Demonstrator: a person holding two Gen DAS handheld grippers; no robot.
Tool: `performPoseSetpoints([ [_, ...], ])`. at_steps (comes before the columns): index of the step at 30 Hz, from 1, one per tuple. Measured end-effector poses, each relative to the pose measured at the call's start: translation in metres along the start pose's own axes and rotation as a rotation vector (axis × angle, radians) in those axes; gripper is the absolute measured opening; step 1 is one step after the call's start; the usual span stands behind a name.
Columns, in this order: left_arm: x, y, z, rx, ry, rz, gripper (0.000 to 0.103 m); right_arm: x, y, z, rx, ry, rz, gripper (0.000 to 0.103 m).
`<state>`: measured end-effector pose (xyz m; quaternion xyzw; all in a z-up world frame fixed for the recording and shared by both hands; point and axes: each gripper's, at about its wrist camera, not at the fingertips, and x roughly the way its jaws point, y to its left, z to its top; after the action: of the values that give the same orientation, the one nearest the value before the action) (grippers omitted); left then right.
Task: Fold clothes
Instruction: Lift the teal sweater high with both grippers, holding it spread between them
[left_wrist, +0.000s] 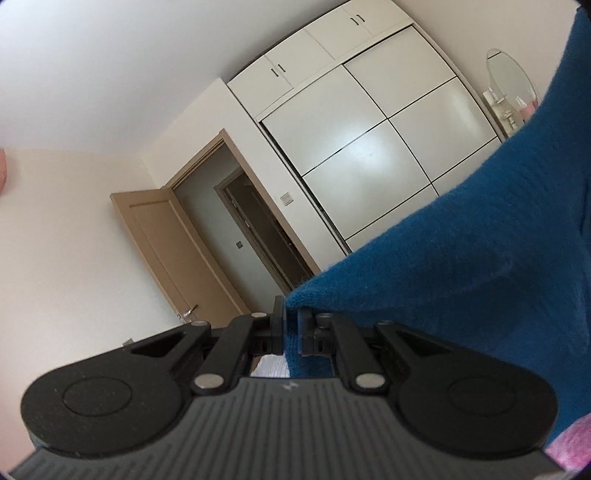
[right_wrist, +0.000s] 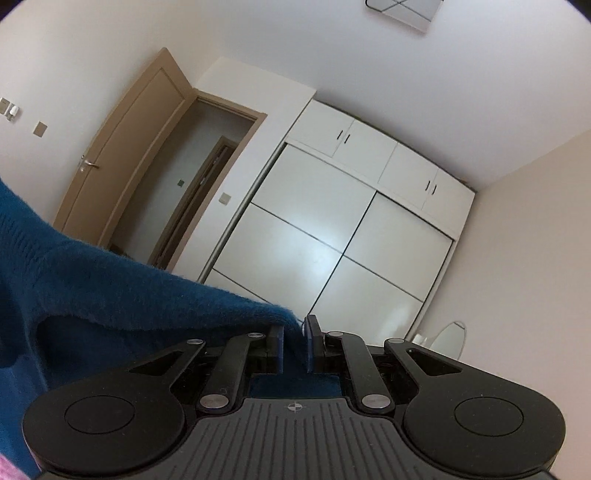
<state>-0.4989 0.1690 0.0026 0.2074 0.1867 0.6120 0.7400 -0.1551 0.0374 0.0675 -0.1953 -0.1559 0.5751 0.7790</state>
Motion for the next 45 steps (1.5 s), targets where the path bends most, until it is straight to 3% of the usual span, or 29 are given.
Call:
performPoseSetpoints([
  [4, -0.017, 0.012, 0.002, -0.061, 0.033, -0.001, 0.005, -0.031, -0.006, 0.008, 0.004, -0.008, -0.086, 0.0],
  [7, -0.005, 0.015, 0.01, -0.061, 0.083, -0.072, 0.005, -0.041, -0.029, 0.015, 0.072, -0.023, -0.148, 0.0],
  [10, 0.039, -0.01, 0.0, 0.005, 0.198, -0.193, 0.006, -0.013, -0.047, 0.012, 0.148, 0.137, -0.042, 0.0],
  [13, 0.076, -0.064, -0.049, 0.128, 0.361, -0.282, 0.006, 0.018, -0.037, -0.016, 0.19, 0.315, 0.053, 0.0],
  [16, 0.09, -0.099, -0.095, 0.215, 0.469, -0.28, 0.006, 0.037, -0.009, -0.063, 0.211, 0.448, 0.163, 0.0],
  [19, 0.095, -0.097, -0.111, 0.221, 0.515, -0.267, 0.006, 0.047, 0.023, -0.11, 0.211, 0.601, 0.273, 0.0],
  [23, 0.099, -0.071, -0.122, 0.272, 0.518, -0.308, 0.006, 0.036, 0.05, -0.124, 0.25, 0.631, 0.331, 0.0],
  [28, 0.105, -0.062, -0.154, 0.309, 0.489, -0.384, 0.006, 0.052, 0.073, -0.106, 0.527, 0.635, 0.359, 0.0],
  [30, 0.108, -0.057, -0.17, 0.304, 0.465, -0.424, 0.006, 0.044, 0.097, -0.101, 0.589, 0.686, 0.361, 0.011],
  [31, 0.109, -0.055, -0.179, 0.303, 0.445, -0.452, 0.006, 0.037, 0.115, -0.099, 0.585, 0.719, 0.367, 0.056],
  [32, 0.11, -0.051, -0.185, 0.304, 0.428, -0.477, 0.006, 0.032, 0.138, -0.101, 0.541, 0.746, 0.378, 0.099],
  [33, 0.112, -0.048, -0.191, 0.306, 0.416, -0.498, 0.006, 0.026, 0.163, -0.103, 0.483, 0.761, 0.397, 0.102],
  [37, 0.12, -0.036, -0.212, 0.283, 0.378, -0.572, 0.006, -0.022, 0.269, -0.105, 0.207, 0.824, 0.519, 0.101],
  [40, 0.121, -0.032, -0.226, 0.283, 0.346, -0.597, 0.006, -0.052, 0.342, -0.113, -0.085, 0.805, 0.592, 0.101],
  [42, 0.121, -0.032, -0.236, 0.289, 0.328, -0.604, 0.006, -0.063, 0.379, -0.123, -0.216, 0.765, 0.616, 0.096],
  [44, 0.122, -0.032, -0.246, 0.296, 0.316, -0.608, 0.006, -0.065, 0.408, -0.138, -0.296, 0.735, 0.623, 0.077],
  [45, 0.122, -0.032, -0.252, 0.302, 0.312, -0.61, 0.006, -0.059, 0.422, -0.146, -0.329, 0.729, 0.621, 0.074],
])
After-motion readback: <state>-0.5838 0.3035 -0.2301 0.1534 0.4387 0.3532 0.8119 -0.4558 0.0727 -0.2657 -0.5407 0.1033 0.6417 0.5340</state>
